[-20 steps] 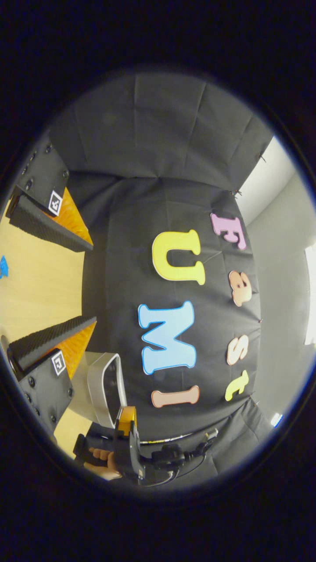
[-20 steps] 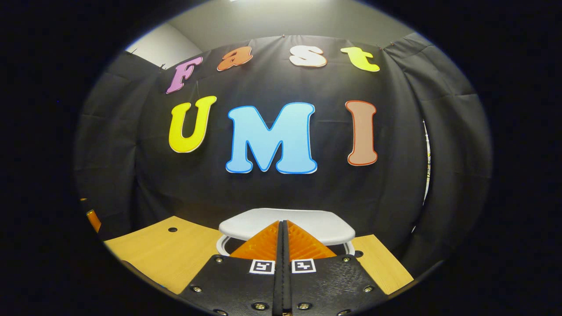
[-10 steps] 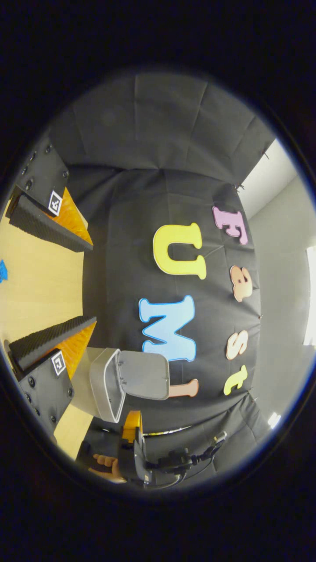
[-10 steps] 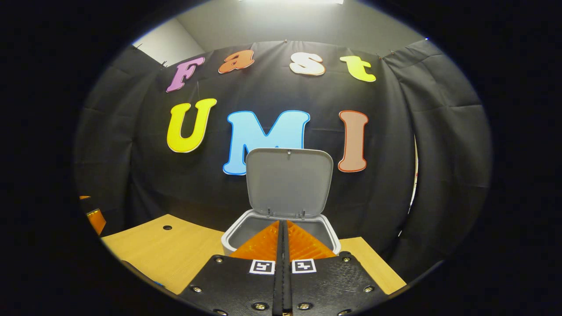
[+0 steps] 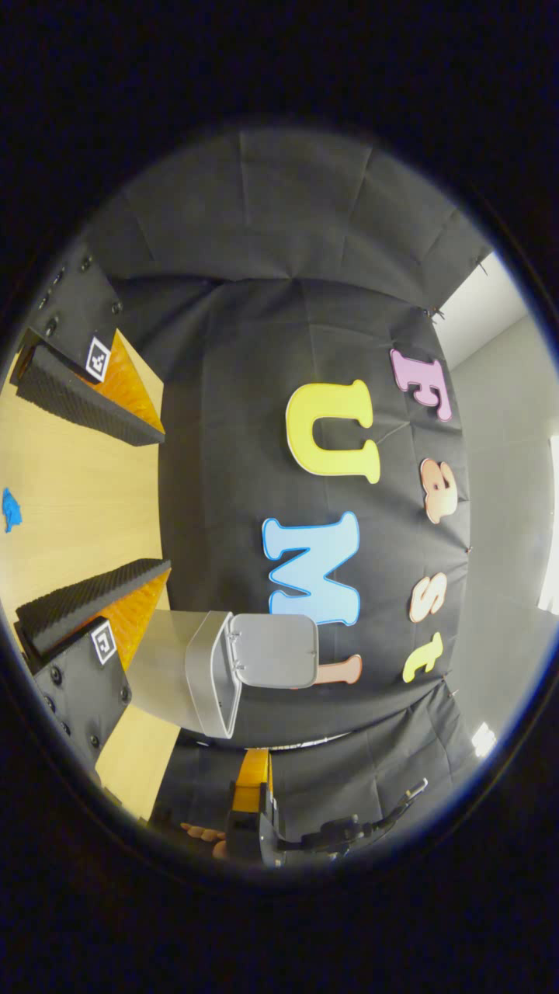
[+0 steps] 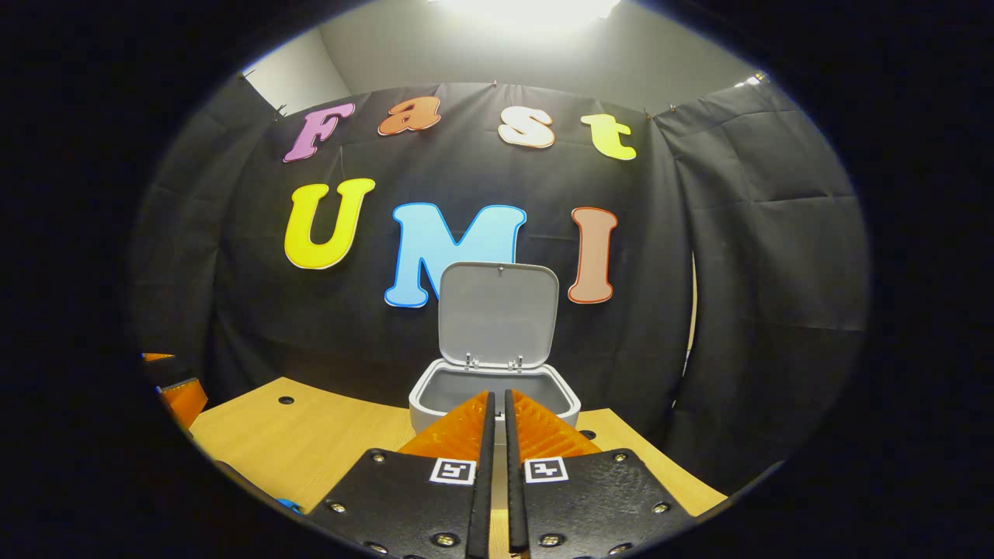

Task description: Press the lid of the desktop garbage bin to open it, pick up the crumpled paper on the desktop and throw it into the bin, then pick up the pop can on the desktop and drop it into the bin, and finally close the garbage bin lid.

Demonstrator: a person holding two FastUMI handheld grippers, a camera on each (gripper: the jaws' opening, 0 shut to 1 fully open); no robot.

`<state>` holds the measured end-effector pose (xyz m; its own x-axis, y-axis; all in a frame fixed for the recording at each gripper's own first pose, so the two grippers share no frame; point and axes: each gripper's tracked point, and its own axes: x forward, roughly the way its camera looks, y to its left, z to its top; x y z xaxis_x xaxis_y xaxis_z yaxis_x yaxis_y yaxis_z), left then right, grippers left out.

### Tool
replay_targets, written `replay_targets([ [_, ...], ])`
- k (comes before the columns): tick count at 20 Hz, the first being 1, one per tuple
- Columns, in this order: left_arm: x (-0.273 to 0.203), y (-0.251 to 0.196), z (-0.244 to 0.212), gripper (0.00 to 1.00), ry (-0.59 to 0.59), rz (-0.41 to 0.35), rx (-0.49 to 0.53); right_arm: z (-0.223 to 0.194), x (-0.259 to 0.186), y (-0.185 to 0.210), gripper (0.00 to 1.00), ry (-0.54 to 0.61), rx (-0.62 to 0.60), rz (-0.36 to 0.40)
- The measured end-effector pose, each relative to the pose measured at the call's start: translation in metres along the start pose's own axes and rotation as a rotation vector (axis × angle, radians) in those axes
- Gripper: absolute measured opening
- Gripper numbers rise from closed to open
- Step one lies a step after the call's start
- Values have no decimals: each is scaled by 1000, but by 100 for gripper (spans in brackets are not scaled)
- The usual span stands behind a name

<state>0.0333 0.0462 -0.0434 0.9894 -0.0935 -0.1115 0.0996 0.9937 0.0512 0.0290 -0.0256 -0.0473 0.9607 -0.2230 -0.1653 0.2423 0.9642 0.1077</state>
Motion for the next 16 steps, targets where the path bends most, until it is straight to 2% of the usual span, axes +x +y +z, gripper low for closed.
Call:
replay_targets([
  [2,0,-1,-4,99,2,-37,-5,-3,-13,1,18,14,-16,-22],
  [3,-2,-1,-7,92,2,-53,-8,-3,-21,3,19,19,-22,-31],
  [5,-6,-1,-11,92,-3,-75,-16,-2,-34,9,27,27,-24,-38],
  [6,-7,0,-13,92,-5,-81,-20,-4,-39,13,38,32,-25,-38],
  [7,-10,-1,-19,96,0,-88,-19,-3,-44,17,41,34,-27,-29],
  [8,-13,-1,-27,99,12,-88,-15,-5,-46,22,53,39,-31,-23],
  [10,-20,-2,-43,95,39,-88,-12,-8,-50,31,59,53,-28,1],
  [12,-29,-4,-58,95,64,-81,-16,-10,-54,43,74,60,-17,37],
  [13,-32,-4,-65,95,78,-71,-13,-9,-56,47,74,60,-13,51],
  [15,-38,-3,-85,99,111,-48,0,-11,-59,54,80,60,-7,85],
  [16,-37,-4,-99,99,138,-38,3,-10,-61,55,95,58,-7,98],
])
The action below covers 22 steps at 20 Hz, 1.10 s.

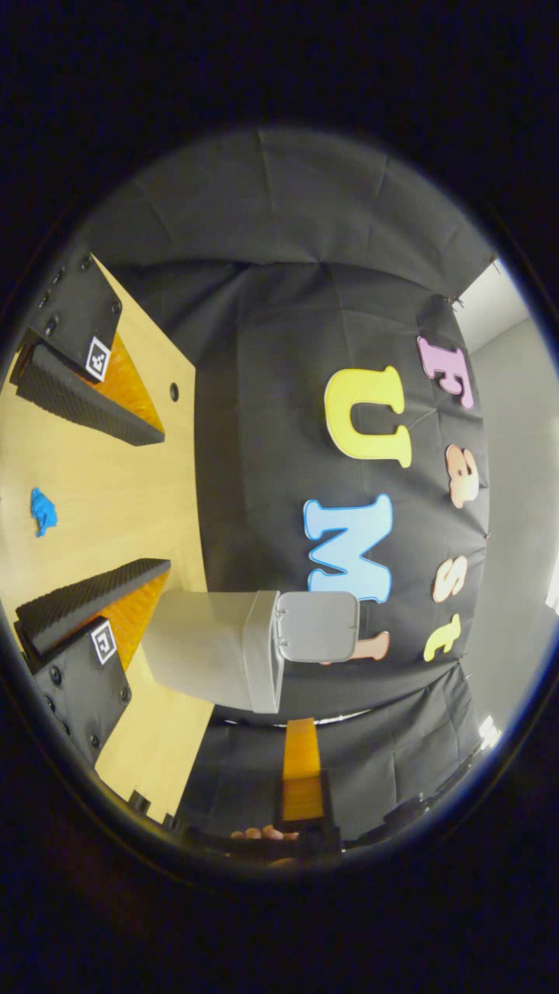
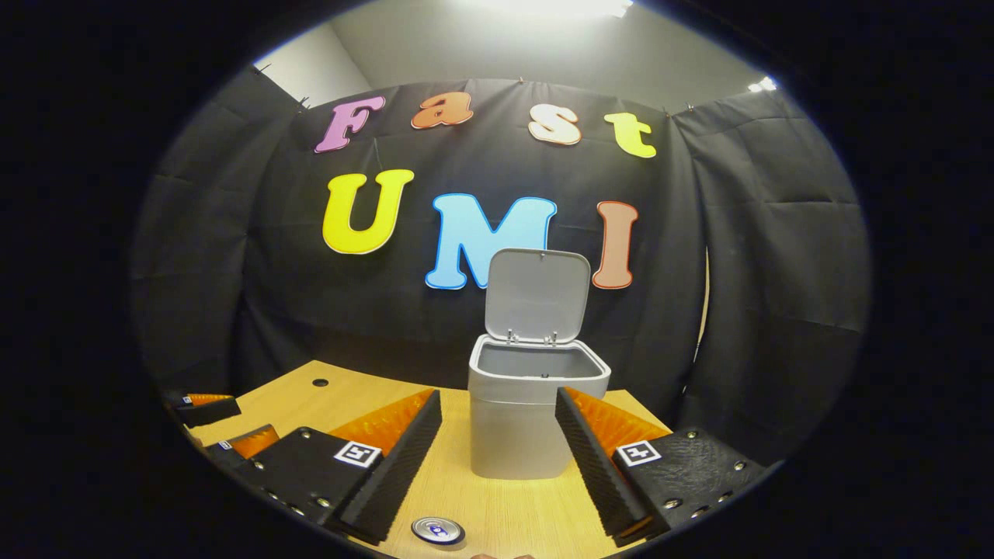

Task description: Press the lid of the desktop garbage bin to open it, pick up the crumpled paper on the desktop and throw it into the bin, then pick up the pop can on the desktop and drop it into the bin, and finally close the garbage bin lid.

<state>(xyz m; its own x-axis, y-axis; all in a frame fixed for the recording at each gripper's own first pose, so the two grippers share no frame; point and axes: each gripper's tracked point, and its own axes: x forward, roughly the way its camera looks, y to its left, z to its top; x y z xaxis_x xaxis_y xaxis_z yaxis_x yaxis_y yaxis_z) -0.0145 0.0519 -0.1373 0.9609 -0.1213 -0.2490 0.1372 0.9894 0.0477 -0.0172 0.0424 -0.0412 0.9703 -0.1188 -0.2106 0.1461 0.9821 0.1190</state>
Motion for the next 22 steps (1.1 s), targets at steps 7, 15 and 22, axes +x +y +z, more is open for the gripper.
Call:
replay_targets([
  [7,13,1,-113,97,275,64,-5,-16,-12,-6,96,39,-43,42],
  [15,32,-1,-173,100,459,69,-23,-33,-19,-31,96,92,-35,5],
  [22,43,-1,-216,98,601,52,26,-45,-11,-40,96,145,-25,-13],
])
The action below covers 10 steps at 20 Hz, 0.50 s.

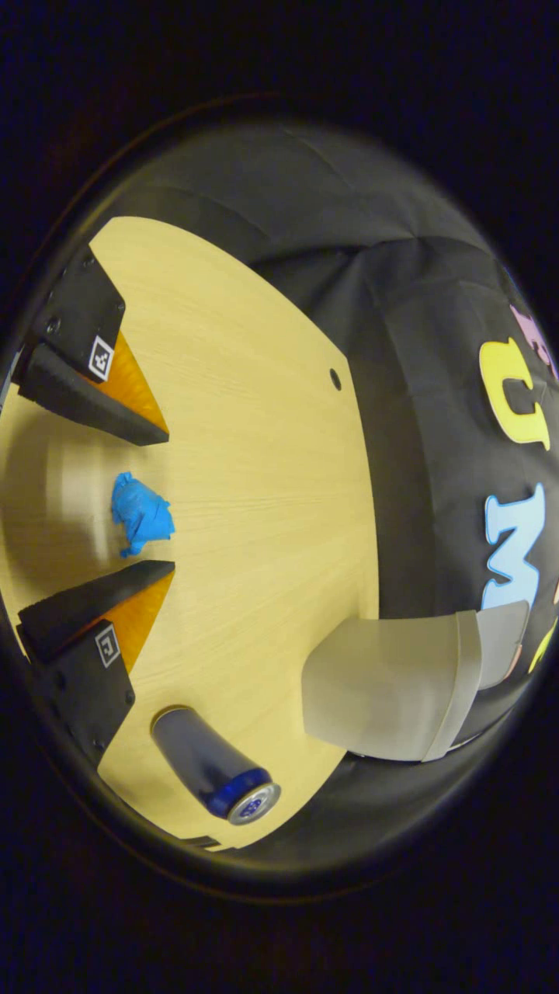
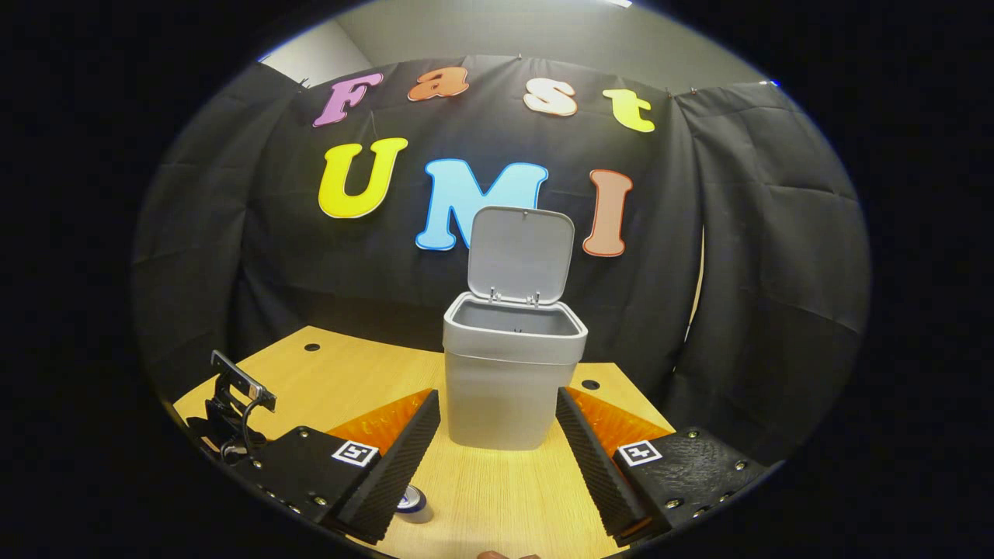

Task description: Press the lid of the desktop garbage bin to open it, pick up the crumpled paper on the desktop and throw it into the bin, then pick up the pop can on the desktop and drop it into the bin, and finally close the garbage bin lid.

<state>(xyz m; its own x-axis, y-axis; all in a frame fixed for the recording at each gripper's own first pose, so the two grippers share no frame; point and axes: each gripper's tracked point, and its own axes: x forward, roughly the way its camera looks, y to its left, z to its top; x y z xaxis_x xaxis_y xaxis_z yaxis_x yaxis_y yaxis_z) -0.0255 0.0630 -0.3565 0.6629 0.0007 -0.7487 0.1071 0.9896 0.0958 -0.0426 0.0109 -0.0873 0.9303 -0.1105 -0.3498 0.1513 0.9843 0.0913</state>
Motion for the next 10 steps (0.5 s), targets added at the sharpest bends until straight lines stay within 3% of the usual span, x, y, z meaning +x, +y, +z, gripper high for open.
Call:
replay_targets([
  [6,16,-5,-13,88,59,-6,19,2,10,-6,96,12,-5,-16],
  [9,18,-9,-12,61,61,-5,38,-4,14,-5,96,30,-4,-6],
  [10,20,-11,-11,60,60,-15,33,-6,14,-6,96,39,-10,-5],
])
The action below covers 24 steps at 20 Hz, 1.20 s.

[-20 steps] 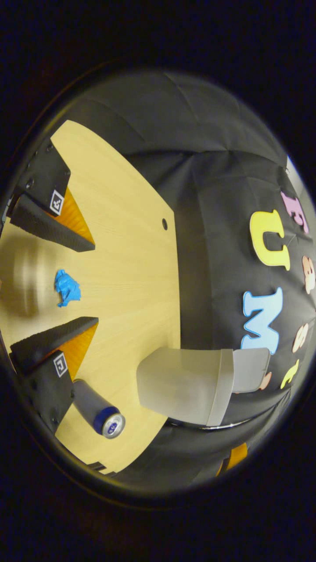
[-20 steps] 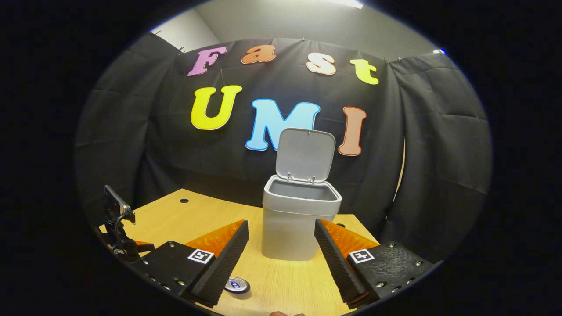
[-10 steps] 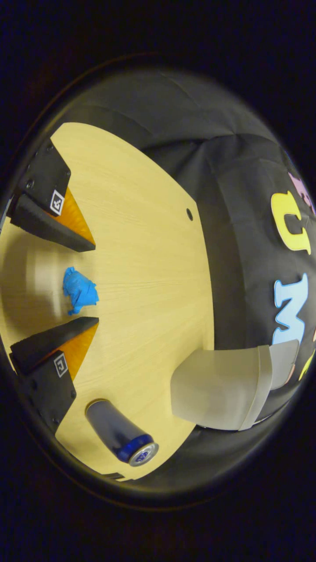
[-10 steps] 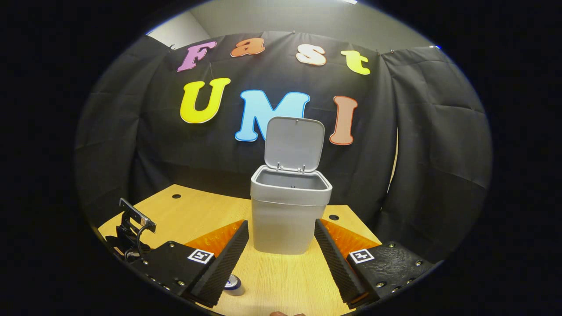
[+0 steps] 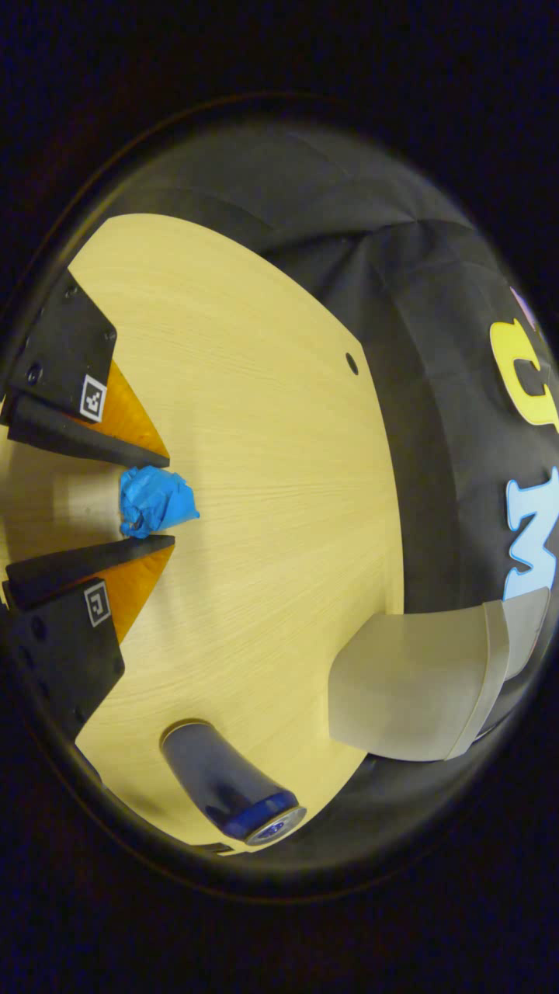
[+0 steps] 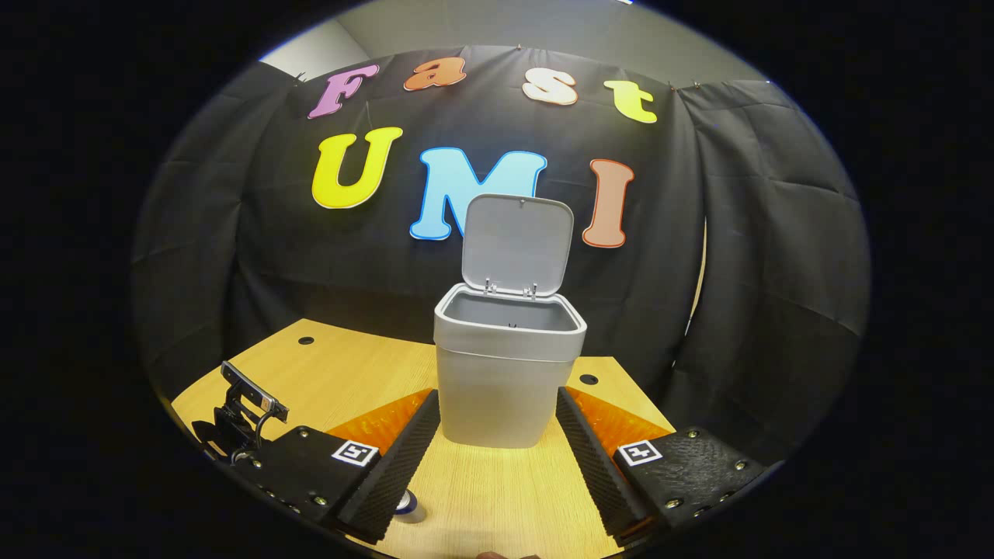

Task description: Press the lid of the desktop garbage bin to open it, pick up the crumpled paper on the desktop and throw it into the bin, then pick up the pop can on the desktop and drop it into the bin, and finally close the garbage bin lid.

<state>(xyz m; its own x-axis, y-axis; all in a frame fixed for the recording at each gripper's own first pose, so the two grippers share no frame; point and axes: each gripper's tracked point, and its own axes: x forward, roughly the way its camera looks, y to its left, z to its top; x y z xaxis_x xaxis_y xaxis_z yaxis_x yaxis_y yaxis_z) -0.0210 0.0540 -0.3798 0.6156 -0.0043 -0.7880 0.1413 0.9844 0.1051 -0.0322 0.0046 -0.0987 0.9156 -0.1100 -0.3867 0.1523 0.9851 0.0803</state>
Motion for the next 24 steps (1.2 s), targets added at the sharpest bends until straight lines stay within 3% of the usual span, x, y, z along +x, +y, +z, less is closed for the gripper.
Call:
replay_targets([
  [3,-1,-3,0,45,-3,12,8,-6,1,1,96,17,-6,11],
  [4,-1,-4,0,47,-6,11,10,-7,0,2,96,16,-7,17],
  [5,-2,-5,2,34,-11,17,0,-7,0,1,96,15,-11,20],
  [7,0,-4,8,32,-22,21,-12,-9,0,-1,96,15,-18,24],
  [10,-3,-6,21,17,-28,21,-44,-10,-2,-6,96,12,-14,25],
  [18,-48,-20,73,14,-178,-16,-69,-10,-3,-20,96,-5,28,20],
  [22,-74,-32,112,19,-269,-41,-77,-11,-2,-23,96,-17,44,31],
  [24,-90,-38,136,17,-327,-57,-70,-10,-2,-24,96,-26,53,30],
])
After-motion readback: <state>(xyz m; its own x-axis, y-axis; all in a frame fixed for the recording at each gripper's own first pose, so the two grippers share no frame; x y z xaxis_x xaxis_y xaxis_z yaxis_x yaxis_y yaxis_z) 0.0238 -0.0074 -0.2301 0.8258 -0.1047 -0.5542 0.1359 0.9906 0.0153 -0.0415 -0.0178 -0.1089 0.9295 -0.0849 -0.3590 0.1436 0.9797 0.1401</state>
